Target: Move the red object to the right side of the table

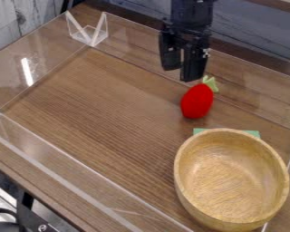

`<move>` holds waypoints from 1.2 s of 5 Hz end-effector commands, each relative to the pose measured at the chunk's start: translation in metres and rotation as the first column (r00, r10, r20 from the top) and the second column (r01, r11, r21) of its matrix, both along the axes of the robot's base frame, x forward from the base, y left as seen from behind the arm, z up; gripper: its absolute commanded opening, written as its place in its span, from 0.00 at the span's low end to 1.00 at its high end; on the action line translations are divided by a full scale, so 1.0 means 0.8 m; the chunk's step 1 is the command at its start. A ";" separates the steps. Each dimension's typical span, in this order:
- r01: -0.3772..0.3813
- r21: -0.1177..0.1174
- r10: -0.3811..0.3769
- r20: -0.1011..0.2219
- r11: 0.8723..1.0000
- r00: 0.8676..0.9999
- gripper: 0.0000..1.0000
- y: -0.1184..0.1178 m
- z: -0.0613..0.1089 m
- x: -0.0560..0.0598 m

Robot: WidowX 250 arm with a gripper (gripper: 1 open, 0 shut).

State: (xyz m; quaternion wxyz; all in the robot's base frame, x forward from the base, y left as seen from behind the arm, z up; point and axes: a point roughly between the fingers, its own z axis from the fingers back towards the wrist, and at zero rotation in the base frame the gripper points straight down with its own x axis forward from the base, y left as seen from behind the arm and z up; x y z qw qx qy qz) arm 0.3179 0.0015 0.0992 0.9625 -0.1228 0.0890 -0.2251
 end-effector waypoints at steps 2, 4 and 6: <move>0.016 0.001 -0.016 0.067 1.000 0.998 1.00 0.002 -0.012 0.015; -0.106 0.000 0.106 0.079 0.994 0.991 1.00 -0.043 0.000 0.023; -0.153 -0.015 0.154 0.119 0.988 0.981 1.00 -0.049 0.004 0.035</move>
